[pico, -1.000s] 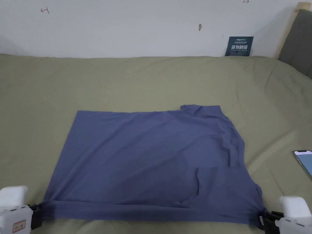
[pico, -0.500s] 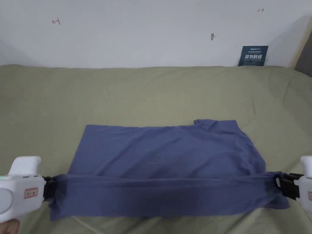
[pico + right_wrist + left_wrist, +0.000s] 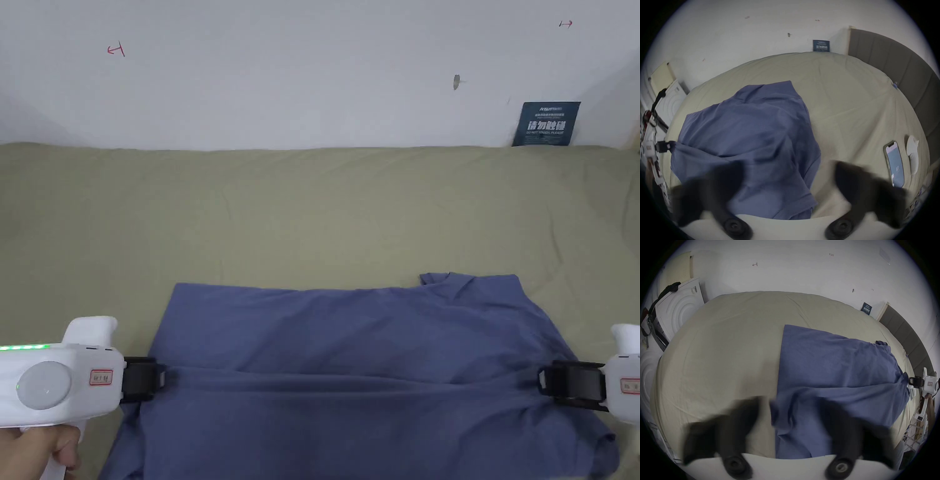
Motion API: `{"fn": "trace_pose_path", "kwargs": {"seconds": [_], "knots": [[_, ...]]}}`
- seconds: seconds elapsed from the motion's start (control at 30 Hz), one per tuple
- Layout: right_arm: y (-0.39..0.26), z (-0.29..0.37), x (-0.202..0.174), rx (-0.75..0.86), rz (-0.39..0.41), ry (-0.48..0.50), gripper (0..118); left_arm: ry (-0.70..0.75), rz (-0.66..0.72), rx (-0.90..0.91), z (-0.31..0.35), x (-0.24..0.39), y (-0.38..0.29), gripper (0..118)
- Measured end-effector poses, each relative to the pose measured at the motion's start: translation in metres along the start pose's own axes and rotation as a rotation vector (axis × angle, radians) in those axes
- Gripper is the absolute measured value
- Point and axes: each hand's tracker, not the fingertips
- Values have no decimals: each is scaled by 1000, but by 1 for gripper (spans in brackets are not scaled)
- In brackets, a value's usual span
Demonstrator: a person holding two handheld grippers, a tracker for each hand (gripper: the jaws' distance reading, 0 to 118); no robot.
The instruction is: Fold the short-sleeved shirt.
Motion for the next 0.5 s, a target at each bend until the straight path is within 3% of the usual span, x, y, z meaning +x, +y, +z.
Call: {"fn": "trace_pose_path", "kwargs": {"seconds": [0.03,0.07,0.2,0.23,0.3,0.33,0.37,0.5], "knots": [[-8,5,2,8,-1,9,118,14,13,-2,0,-1,-4,110],[-13,6,4,35,7,20,110,20,21,7,5,-1,-9,118],[-35,38,0,42,57,5,108,53,35,45,38,-3,-34,111],[-43,46,-2,45,67,2,103,56,46,63,48,-4,-44,100],[-58,62,-3,65,73,-5,57,59,62,62,62,-8,-60,41],[-67,61,-3,62,77,-6,32,57,63,60,67,-9,-68,6],[-72,63,-3,53,80,-7,4,45,58,46,68,-9,-73,0],[-96,71,0,42,66,9,1,29,60,14,73,-7,-93,0]]}}
